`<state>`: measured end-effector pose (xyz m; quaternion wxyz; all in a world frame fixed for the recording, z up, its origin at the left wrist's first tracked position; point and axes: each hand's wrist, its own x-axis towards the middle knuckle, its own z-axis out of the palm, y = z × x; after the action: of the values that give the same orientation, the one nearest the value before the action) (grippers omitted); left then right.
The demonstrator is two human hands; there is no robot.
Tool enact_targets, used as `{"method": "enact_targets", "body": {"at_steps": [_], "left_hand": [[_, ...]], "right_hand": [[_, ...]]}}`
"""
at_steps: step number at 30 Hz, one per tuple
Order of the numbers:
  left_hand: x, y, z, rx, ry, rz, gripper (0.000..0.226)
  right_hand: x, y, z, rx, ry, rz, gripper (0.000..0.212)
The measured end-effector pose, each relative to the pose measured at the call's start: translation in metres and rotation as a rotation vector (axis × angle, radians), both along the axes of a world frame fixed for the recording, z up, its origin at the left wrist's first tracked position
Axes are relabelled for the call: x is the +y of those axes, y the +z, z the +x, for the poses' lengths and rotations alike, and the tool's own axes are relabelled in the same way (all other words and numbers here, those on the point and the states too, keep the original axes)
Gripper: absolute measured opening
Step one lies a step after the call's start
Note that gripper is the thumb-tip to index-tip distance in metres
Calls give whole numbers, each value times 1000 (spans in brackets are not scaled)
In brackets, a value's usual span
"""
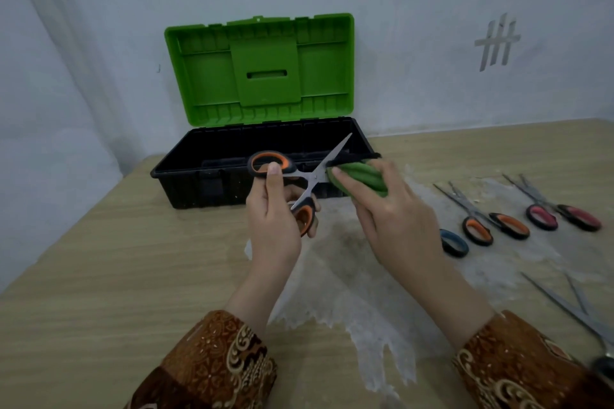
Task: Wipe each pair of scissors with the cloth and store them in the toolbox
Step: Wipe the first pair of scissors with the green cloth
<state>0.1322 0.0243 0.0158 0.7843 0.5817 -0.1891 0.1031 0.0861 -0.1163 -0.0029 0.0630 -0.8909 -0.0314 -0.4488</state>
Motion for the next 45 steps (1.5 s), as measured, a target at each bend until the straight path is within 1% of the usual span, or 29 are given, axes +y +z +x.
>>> {"method": "enact_targets", "body": {"at_steps": [9, 13, 16, 18, 20, 21, 24, 27, 29, 31, 34, 36, 38, 41, 43, 45], "left_hand": [[1, 2, -1, 7, -22, 3, 32], [2, 2, -2, 1, -7, 10, 34], [1, 1, -1, 1, 18, 32, 33], [0, 0, -1, -7, 37, 38, 33], [-1, -1, -1, -14, 61, 50, 34], [-1, -1, -1, -8, 63, 43, 34], [1, 0, -1, 9, 58, 18, 33], [0, 1, -2, -11, 60, 29, 32], [0, 1, -4, -17, 61, 36, 32], [-1, 0, -4, -32, 63, 55, 33], [-2, -3, -3, -57, 97, 92, 36], [-3, -4, -2, -72, 114, 114, 36], [-3, -4, -3, -73, 101, 114, 35], [-3, -4, -4, -100, 86, 136, 34], [-4, -5, -4, -164, 116, 185, 33], [-2, -5, -4, -274, 186, 259, 30]], "right_hand": [[-24, -2, 1, 40, -156, 147, 47], [-30, 6, -3, -40, -121, 188, 42], [-19, 13, -5, -109, 15, 119, 44], [-3, 11, -6, -93, 120, 5, 44], [9, 6, -5, -41, 148, -92, 47], [11, 4, -4, -13, 128, -92, 50], [2, 1, 1, 46, 6, 20, 54], [-12, -1, -1, 53, -89, 108, 49], [-16, 1, -2, 21, -59, 151, 43], [-13, 6, -3, -15, 44, 146, 40], [3, 8, -6, -15, 179, 4, 39], [11, 4, -6, 2, 183, -68, 42], [12, 3, -4, 17, 129, -25, 44], [4, 5, -3, 7, 66, 44, 40], [3, 5, -4, -3, 121, -5, 37], [7, 4, -6, -5, 171, -35, 36]]}}
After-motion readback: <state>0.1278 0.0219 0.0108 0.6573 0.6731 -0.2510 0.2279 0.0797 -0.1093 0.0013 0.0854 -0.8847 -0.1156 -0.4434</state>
